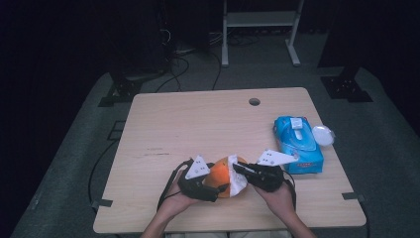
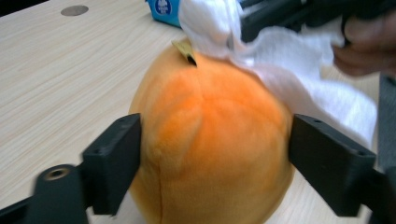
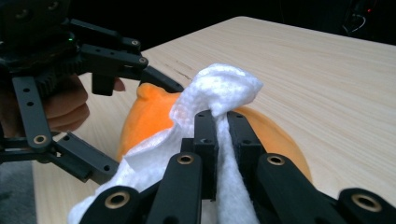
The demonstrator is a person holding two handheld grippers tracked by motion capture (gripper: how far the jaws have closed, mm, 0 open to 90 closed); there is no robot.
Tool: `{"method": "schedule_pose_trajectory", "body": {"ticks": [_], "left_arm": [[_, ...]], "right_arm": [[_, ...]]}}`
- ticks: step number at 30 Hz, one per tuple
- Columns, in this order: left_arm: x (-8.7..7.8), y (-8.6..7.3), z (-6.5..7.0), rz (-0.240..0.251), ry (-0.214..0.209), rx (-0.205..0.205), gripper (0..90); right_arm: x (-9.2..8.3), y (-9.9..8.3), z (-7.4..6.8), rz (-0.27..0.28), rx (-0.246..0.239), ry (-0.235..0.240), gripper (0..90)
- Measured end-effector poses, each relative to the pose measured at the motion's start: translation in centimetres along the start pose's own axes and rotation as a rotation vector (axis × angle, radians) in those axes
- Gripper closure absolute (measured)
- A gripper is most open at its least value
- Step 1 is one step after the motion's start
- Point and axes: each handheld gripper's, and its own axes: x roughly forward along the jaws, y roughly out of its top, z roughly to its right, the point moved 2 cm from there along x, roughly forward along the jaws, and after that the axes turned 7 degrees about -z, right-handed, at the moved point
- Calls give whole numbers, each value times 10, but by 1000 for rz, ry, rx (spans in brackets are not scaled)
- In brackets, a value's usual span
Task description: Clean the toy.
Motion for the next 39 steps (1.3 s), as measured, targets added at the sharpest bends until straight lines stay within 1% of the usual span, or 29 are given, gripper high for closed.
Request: {"method": "schedule_pose_trajectory", "body": {"ticks": [2,4,5,7,9,11,12,13,14,15,16,17,19,20,22,23,24,26,27,28,29,30,31,32,33,34,36,38,39], "left_arm": [[0,-1,0,-12,13,17,200],[-1,-3,-2,-20,11,20,242],[-2,-4,-3,-13,11,20,259],[-3,-6,-5,-20,9,20,279],[-4,-8,-6,-8,1,12,276],[-3,-6,-4,6,-6,-10,224],[-2,-4,-3,16,-2,-12,187],[-2,-2,-1,21,9,-6,173],[-1,-2,0,13,18,2,173],[0,-2,0,5,29,15,189],[0,-4,0,13,50,28,226],[-1,-6,-1,17,58,30,266],[-2,-8,-1,12,64,54,312],[-2,-9,-1,9,65,63,324],[-2,-10,0,13,52,63,326],[-2,-10,0,13,42,61,323],[-2,-9,0,13,17,46,309],[-3,-7,0,19,-10,22,242],[-2,-6,-1,28,-19,7,213],[-2,-5,-1,38,-25,0,206],[-2,-6,0,33,-21,21,228],[-2,-6,2,31,-12,53,275],[-3,-7,3,20,-4,71,297],[-3,-7,3,18,-3,75,314],[-4,-8,2,14,-3,84,334],[-5,-9,2,10,0,101,349],[-5,-10,2,14,-6,96,355],[-5,-10,2,18,-19,94,346],[-4,-9,2,19,-36,75,310]], "right_arm": [[2,2,-9,-3,-30,24,827],[3,4,-14,-12,-63,17,827],[3,4,-11,-13,-66,11,828],[1,2,0,-8,-25,-4,827],[-2,-3,13,-11,10,-41,827],[-4,-10,26,-19,48,-69,827],[-4,-13,30,-19,66,-71,827],[-4,-15,33,-13,97,-62,827],[-4,-15,33,-6,113,-45,827],[-4,-13,30,3,104,-30,827],[-4,-10,25,13,88,-10,827],[-4,-7,22,20,73,7,826],[-3,-6,21,10,54,6,827],[-3,-8,25,6,71,3,827],[-1,-16,36,-8,111,-20,827],[-2,-19,39,-9,133,-20,827],[-2,-20,39,-5,144,-12,827],[-4,-14,31,1,112,-10,827],[-5,-10,25,16,107,10,827],[-5,-6,19,28,85,27,827],[-5,-2,12,31,60,44,827],[-4,1,6,34,36,56,827],[-4,3,1,26,13,55,827],[-3,3,1,19,-6,45,827],[-2,2,3,21,0,42,827],[-2,0,9,23,26,44,827],[-3,-9,27,9,79,-8,827],[-3,-19,40,6,160,1,827],[-3,-21,42,8,170,7,827]]}}
